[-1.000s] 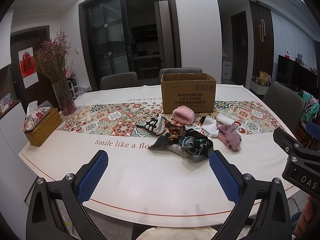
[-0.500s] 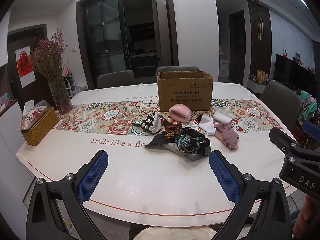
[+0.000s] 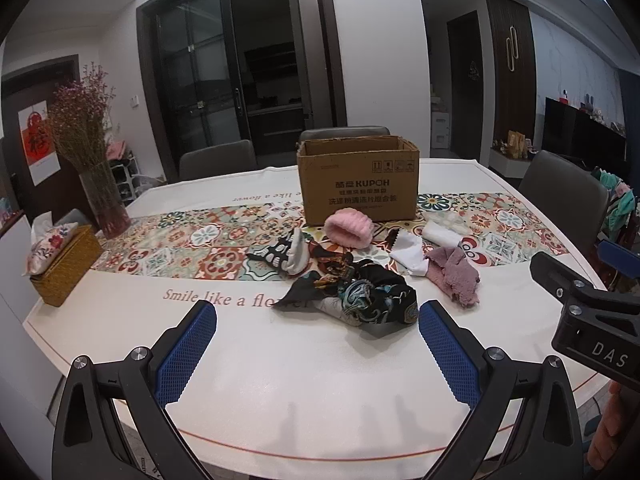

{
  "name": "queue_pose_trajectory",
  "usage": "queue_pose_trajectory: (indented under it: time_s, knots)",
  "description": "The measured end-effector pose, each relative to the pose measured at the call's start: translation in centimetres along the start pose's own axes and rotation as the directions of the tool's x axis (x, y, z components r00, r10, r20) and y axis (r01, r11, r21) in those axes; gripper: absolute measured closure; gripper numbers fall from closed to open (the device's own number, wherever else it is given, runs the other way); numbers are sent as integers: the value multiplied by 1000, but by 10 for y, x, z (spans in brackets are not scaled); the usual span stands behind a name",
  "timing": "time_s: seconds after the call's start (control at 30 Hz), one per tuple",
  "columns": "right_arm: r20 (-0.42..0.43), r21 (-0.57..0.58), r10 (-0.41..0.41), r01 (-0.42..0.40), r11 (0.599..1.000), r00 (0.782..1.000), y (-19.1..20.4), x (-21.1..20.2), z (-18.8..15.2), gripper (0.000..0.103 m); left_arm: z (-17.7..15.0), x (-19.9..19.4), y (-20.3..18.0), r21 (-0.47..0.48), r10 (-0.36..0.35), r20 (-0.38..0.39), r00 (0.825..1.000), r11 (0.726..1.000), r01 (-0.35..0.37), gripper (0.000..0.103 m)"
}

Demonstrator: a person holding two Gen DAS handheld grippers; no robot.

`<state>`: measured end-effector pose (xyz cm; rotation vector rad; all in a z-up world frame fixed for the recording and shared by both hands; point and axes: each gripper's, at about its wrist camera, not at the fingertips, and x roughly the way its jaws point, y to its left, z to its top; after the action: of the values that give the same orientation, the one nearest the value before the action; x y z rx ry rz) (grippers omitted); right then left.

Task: Organize soft objects
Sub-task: 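Lower left tool onto dark scarf while right tool lowers onto mauve towel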

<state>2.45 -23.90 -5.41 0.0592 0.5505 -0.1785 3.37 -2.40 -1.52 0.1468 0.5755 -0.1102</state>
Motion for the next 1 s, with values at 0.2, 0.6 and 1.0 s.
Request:
queue_pose_trajectory:
  time_s: [0.2, 0.6, 1.0]
  knots:
    - [-28, 16, 0, 1, 1000, 1000, -3, 29, 7, 1, 10, 31, -5, 8, -23, -29, 999, 1000, 23, 1]
    - [-71, 16, 7, -6, 1000, 997, 6, 96, 21, 4, 33, 94, -6, 60, -28, -58, 998, 998, 31, 12]
    - [-154, 16, 2, 0, 1000, 988, 9, 164, 18, 8, 37, 165, -15, 134, -36, -139, 990, 989, 55, 30]
